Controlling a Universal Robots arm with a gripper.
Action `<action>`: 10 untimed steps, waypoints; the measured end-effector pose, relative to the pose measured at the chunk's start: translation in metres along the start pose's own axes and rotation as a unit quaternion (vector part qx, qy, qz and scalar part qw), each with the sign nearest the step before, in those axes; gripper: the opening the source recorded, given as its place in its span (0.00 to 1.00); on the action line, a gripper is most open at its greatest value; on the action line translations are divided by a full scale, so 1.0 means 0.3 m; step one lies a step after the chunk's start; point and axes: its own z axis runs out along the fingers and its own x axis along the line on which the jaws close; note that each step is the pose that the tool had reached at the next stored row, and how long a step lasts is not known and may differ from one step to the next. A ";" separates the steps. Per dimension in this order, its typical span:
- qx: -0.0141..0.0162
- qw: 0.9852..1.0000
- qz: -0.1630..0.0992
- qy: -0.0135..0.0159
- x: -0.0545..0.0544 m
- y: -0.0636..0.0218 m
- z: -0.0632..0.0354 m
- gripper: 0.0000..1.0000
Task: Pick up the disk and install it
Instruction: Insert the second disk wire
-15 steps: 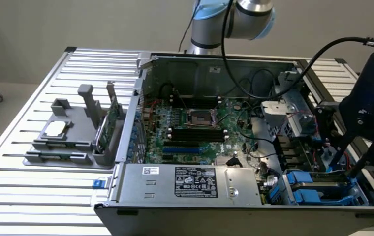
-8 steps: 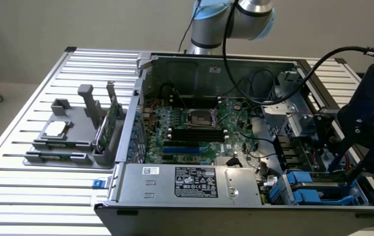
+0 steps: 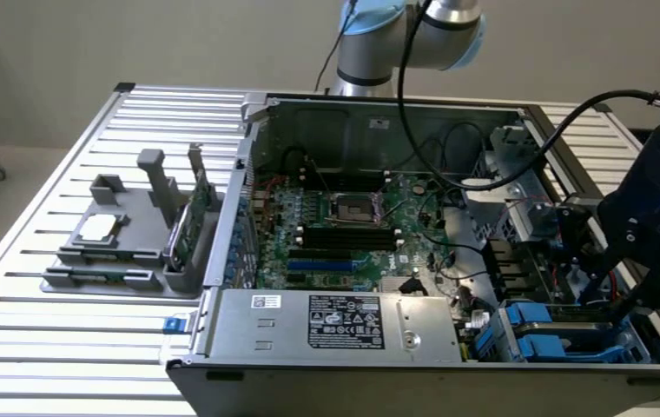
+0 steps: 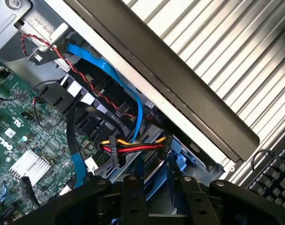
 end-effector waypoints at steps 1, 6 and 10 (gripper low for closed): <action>0.000 1.000 0.003 0.000 -0.001 0.000 0.001 0.33; 0.001 1.000 0.015 0.000 -0.004 0.003 0.004 0.33; 0.002 1.000 0.026 0.000 -0.007 0.004 0.006 0.33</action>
